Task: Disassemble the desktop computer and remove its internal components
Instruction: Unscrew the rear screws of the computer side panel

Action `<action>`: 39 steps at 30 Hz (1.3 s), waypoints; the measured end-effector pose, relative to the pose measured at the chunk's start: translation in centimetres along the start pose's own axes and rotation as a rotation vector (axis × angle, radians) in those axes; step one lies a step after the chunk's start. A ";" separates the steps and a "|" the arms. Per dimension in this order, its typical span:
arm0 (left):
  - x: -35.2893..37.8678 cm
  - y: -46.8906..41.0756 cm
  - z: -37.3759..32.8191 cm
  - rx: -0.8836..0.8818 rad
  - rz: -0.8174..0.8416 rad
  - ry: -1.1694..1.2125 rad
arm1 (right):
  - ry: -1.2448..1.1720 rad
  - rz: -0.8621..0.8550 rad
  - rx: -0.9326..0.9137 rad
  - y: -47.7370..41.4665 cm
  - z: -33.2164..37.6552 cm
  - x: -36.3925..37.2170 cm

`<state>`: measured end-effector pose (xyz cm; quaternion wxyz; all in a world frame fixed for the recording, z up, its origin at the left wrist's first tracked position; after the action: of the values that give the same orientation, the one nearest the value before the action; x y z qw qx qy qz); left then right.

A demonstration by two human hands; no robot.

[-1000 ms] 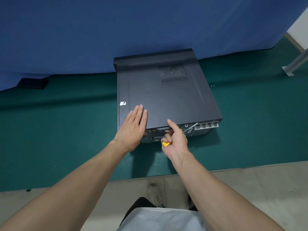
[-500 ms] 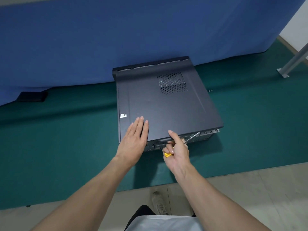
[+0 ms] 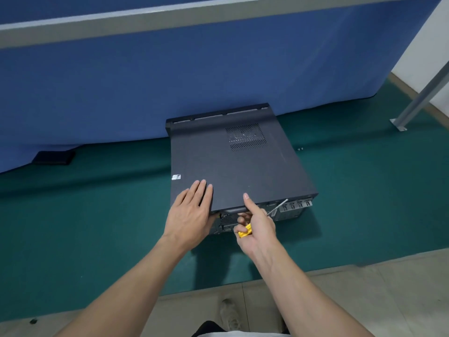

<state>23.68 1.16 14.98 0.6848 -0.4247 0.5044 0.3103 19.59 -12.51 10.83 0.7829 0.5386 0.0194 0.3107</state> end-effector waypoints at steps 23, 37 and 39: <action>-11.4 -9.3 -11.2 -0.057 -0.614 -0.092 | -0.103 0.382 -0.140 4.4 18.9 0.0; -4.7 -17.1 -23.6 -0.327 -0.356 0.263 | -0.293 0.240 -0.263 -3.9 36.5 -10.5; -1.8 -16.9 -23.6 -0.415 -0.187 0.298 | -0.327 0.211 -0.264 -5.3 37.9 -11.9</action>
<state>27.50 -27.55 18.17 0.5269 -0.6418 0.4836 0.2765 26.25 -51.26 18.55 0.8024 0.4738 -0.2051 0.2993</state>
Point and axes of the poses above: each hand's wrist, its own y-axis away from the middle knuckle, its own x-axis out of the palm, z = x × y, the point moved 5 cm from there along -y, towards the middle knuckle, and after that the axes turned 10 degrees about -z, right-handed, at the moved point
